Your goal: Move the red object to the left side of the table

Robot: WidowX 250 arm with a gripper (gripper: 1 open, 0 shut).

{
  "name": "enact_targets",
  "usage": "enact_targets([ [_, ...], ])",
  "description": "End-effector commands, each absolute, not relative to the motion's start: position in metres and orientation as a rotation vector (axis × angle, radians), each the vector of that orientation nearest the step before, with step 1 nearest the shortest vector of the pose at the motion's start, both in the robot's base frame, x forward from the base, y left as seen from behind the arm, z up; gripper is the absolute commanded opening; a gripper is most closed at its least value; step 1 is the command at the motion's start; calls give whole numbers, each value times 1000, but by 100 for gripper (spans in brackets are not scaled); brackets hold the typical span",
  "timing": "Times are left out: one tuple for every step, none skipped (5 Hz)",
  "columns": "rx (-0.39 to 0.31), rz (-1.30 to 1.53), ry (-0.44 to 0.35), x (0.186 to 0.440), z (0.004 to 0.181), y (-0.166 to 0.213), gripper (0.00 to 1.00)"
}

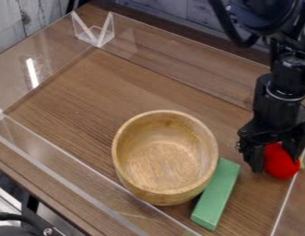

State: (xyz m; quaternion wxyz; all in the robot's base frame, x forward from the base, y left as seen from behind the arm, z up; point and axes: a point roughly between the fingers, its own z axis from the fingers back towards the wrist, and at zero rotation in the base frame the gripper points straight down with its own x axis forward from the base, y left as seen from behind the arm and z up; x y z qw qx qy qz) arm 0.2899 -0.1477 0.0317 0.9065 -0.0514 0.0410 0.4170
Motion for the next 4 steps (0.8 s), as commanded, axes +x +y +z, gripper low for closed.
enact_targets([
  [-114,845,57,293,40,-142,100],
  [-108,839,45,294,43,-135,100],
  [-109,790,48,291,53,-142,0],
  [-148,830,46,294,70,-137,0],
])
